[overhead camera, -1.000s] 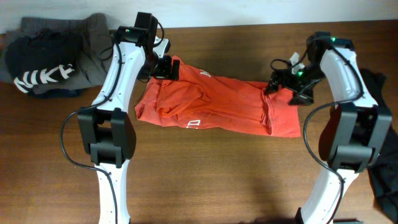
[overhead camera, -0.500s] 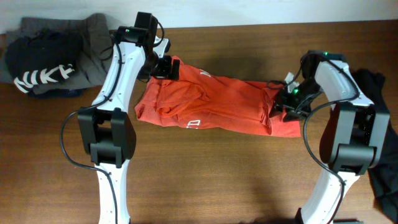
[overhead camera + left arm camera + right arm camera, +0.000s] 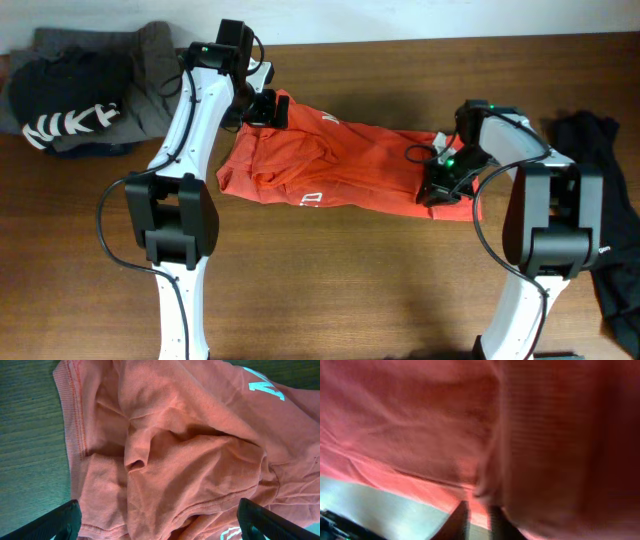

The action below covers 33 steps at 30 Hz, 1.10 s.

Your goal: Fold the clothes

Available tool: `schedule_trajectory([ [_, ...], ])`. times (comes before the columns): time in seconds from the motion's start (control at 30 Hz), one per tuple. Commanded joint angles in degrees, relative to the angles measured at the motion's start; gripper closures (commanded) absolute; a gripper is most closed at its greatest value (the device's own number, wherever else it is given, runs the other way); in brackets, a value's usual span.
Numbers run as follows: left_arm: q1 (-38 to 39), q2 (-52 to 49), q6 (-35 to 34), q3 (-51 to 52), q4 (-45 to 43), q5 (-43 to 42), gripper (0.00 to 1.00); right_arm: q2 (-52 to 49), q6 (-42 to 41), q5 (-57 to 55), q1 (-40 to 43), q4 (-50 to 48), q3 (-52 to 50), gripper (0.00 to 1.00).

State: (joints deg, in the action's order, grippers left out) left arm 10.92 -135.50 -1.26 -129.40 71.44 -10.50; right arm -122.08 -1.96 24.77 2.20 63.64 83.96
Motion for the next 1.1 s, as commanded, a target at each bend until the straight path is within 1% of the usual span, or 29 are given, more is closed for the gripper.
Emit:
schedule_trajectory([
  [0.0, -0.13, 1.38, 0.87, -0.81, -0.07, -0.63, 0.01, 0.87, -0.68, 3.65, -1.99, -0.59, 0.02, 0.93],
  [0.03, -0.13, 1.38, 0.87, -0.81, -0.07, -0.63, 0.01, 0.87, -0.68, 4.74, -2.34, -0.5, 0.55, 0.96],
  [0.13, -0.13, 1.38, 0.87, -0.81, 0.09, -0.63, 0.01, 2.25, -0.68, 5.38, -2.89, 2.43, 5.64, 0.96],
  [0.2, -0.13, 1.38, 0.87, -0.81, 0.17, -0.63, 0.01, 3.58, -0.7, 3.8, -2.43, 4.96, 9.07, 0.95],
  [0.23, -0.13, 1.38, 0.87, -0.81, 0.15, -0.63, 0.01, 4.17, -0.68, 2.23, -2.03, 6.58, 11.17, 0.93],
  [0.27, -0.13, 1.38, 0.87, -0.81, 0.15, -0.63, 0.01, 4.68, -0.7, 0.04, -1.55, 8.52, 13.4, 0.87],
  [0.3, -0.13, 1.38, 0.87, -0.81, 0.15, -0.63, 0.01, 5.05, -0.68, -2.95, -0.81, 10.86, 16.11, 0.76],
  [0.33, -0.13, 1.38, 0.87, -0.81, 0.17, -0.63, 0.01, 5.27, -0.66, -8.52, 0.61, 14.53, 20.22, 0.34],
  [0.4, -0.13, 1.38, 0.87, -0.81, 0.15, -0.63, 0.01, 5.27, -0.61, -14.16, 2.47, 17.64, 23.52, 0.04],
  [0.43, -0.13, 1.38, 0.87, -0.81, 0.15, -0.63, 0.01, 5.27, -0.28, -16.39, 3.39, 18.45, 24.35, 0.01],
  [0.5, -0.13, 1.38, 0.87, -0.81, 0.15, -0.63, 0.01, 5.27, 0.42, -19.76, 5.55, 18.95, 24.59, 0.01],
  [0.53, -0.13, 1.38, 0.87, -0.81, 0.15, -0.63, 0.01, 5.07, 2.12, -20.02, 6.8, 18.93, 24.39, 0.01],
  [0.57, -0.13, 1.38, 0.87, -0.81, 0.15, -0.63, 0.01, 4.55, 4.87, -19.63, 8.66, 18.86, 23.78, 0.01],
  [0.67, -0.13, 1.38, 0.87, -0.81, 0.13, -0.63, 0.01, 3.58, 8.96, -17.55, 11.15, 17.05, 21.81, 0.01],
  [0.77, -0.13, 1.38, 0.87, -0.81, 0.13, -0.63, 0.01, 2.84, 12.74, -13.11, 12.83, 12.61, 18.27, 0.01],
  [1.07, -0.13, 1.38, 0.87, -0.81, 0.15, -0.63, 0.01, 2.67, 15.98, -8.94, 13.27, 3.32, 11.06, 0.01],
])
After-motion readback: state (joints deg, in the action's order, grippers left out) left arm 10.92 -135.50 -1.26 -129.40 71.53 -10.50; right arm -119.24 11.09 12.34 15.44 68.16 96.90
